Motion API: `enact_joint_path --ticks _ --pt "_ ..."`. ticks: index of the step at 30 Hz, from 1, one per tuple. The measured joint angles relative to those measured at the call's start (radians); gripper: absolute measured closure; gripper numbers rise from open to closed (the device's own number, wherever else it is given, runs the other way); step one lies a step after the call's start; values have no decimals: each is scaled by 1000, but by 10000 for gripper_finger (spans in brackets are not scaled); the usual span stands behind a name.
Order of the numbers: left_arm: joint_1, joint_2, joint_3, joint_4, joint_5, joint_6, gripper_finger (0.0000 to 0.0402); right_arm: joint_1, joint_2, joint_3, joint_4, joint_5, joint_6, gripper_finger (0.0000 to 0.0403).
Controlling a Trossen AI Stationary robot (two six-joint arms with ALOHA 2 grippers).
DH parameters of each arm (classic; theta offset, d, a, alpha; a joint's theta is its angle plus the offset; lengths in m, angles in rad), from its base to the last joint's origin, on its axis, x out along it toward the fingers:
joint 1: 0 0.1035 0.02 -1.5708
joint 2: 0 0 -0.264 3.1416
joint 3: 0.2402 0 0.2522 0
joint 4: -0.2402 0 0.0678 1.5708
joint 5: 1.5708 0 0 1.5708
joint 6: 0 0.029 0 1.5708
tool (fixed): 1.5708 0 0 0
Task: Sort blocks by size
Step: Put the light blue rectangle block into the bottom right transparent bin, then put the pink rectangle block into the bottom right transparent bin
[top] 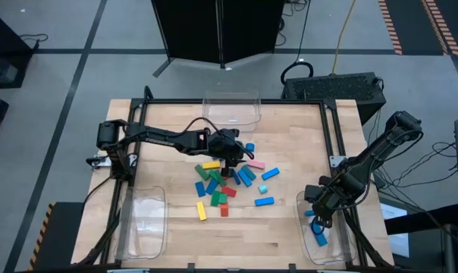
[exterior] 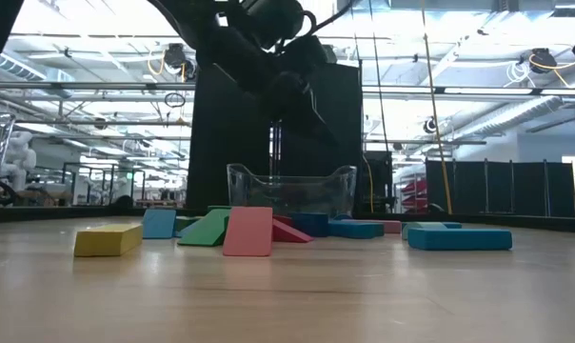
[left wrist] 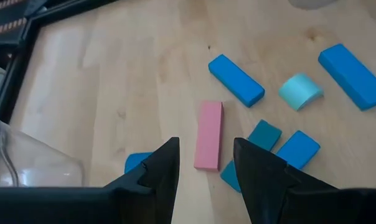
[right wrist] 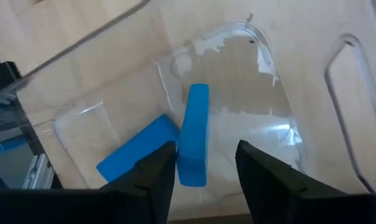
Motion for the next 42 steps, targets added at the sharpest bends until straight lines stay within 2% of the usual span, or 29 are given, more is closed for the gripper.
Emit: enact_joint_path --ticks 6,9,20,26,29,36,42 --pt "0 10 0 -2 -1 59 248 0 -1 81 -119 5 0 239" --pt "0 9 0 7 -5 117 248 0 -1 125 -155 45 -7 239" --pt "-2 9 -26 20 -8 175 248 0 -1 167 -146 139 -70 238" --pt "-2 29 -33 35 -52 116 246 0 -1 167 -139 161 -88 238" --pt "-2 57 -28 54 -52 94 227 0 -1 167 -122 166 -100 238" --pt "1 127 -29 112 -54 95 150 0 -1 168 -77 165 -123 238" --pt "25 175 14 110 -50 34 141 0 -1 168 -49 163 -140 238"
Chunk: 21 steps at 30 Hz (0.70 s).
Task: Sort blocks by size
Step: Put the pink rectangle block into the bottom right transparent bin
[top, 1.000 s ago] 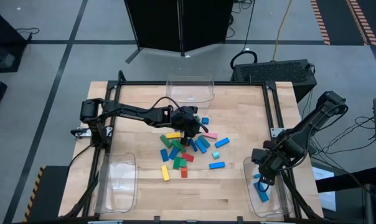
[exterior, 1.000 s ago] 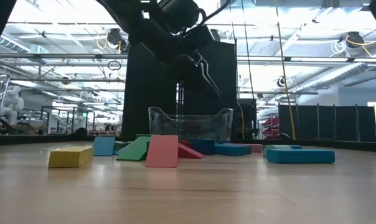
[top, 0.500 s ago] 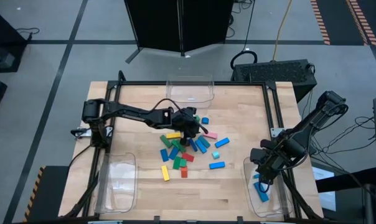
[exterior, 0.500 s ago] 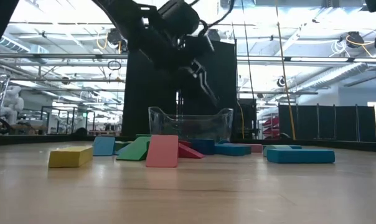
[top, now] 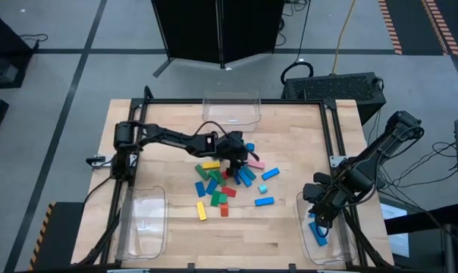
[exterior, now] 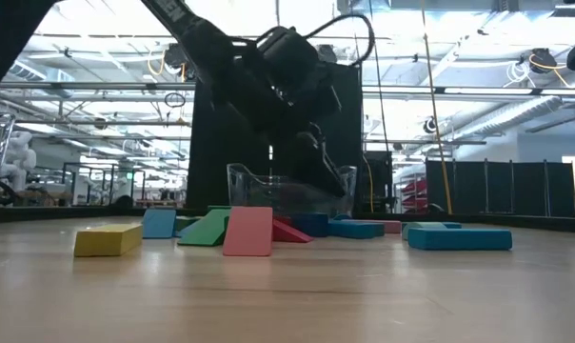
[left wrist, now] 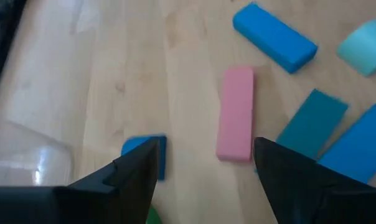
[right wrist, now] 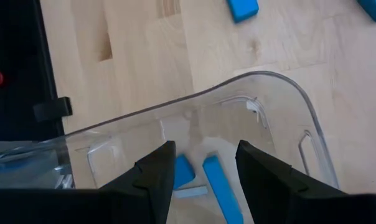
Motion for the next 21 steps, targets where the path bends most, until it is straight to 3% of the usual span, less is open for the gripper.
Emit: enact_joint_path --ticks 11,21 --pt "2 31 33 34 61 -41 142 -1 0 0 11 -1 -31 238" --pt "-1 153 106 32 79 -71 142 -2 0 0 13 4 -43 238"
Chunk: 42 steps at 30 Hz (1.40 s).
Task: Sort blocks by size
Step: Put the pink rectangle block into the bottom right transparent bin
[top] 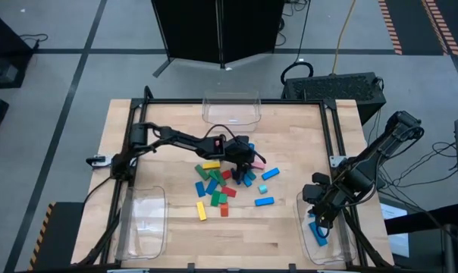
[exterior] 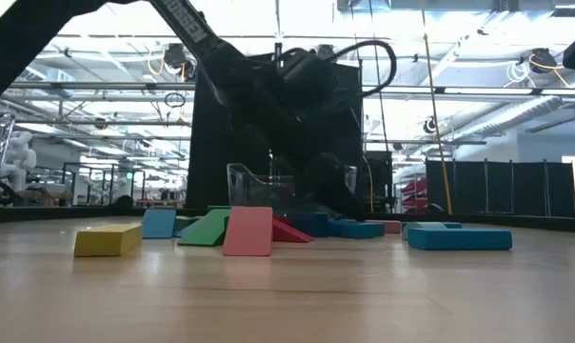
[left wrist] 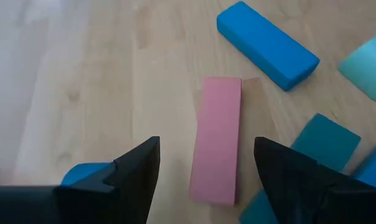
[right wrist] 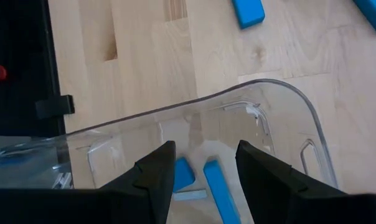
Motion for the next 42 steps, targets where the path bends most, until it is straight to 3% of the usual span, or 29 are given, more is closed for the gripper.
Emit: enact_joint_path --ticks 7,24,42 --pt "2 55 65 -48 9 -27 150 0 0 0 -1 0 0 238" --pt "34 64 117 -214 49 -73 259 0 0 0 -1 0 1 238" --pt "44 56 113 -212 41 -77 265 0 0 0 -1 20 -8 239"
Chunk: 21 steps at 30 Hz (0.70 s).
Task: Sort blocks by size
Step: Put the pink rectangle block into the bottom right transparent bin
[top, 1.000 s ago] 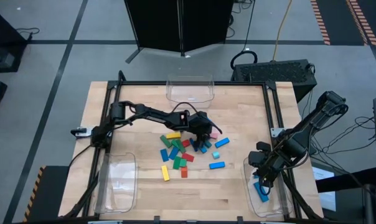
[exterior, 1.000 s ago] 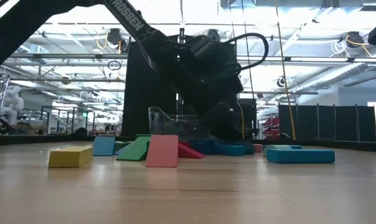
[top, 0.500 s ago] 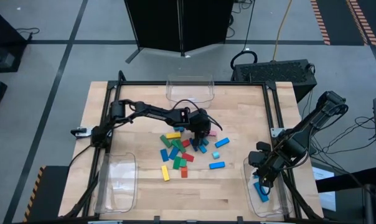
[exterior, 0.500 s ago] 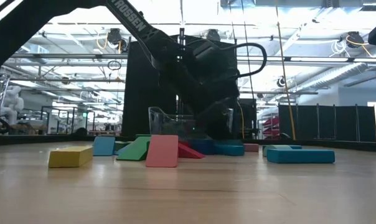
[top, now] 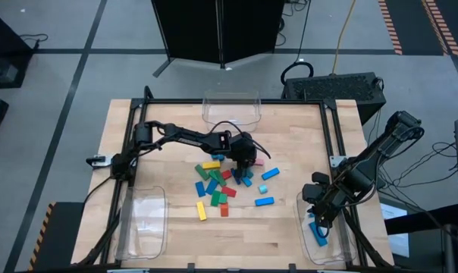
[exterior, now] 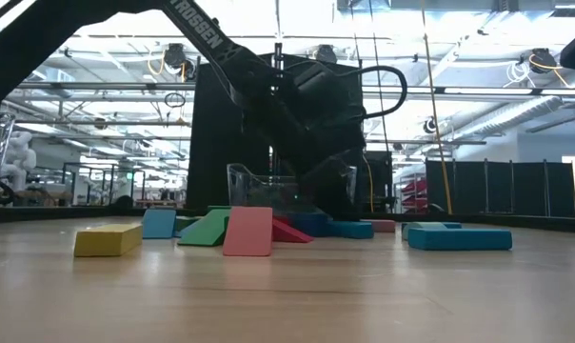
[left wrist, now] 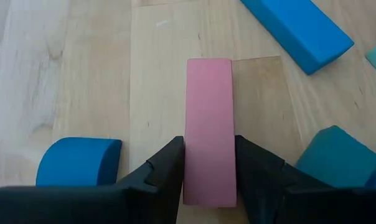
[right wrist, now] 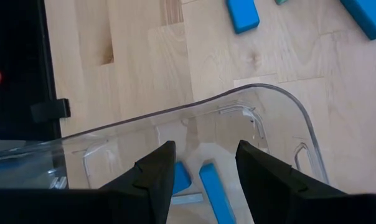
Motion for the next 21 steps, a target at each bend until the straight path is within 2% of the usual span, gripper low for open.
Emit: enact_joint_path --ticks 10,21 --pt "-21 -100 -1 -55 -180 46 266 0 0 -1 0 25 -10 239" --pt "-45 -158 0 -103 -186 54 266 0 0 -1 27 55 -73 239"
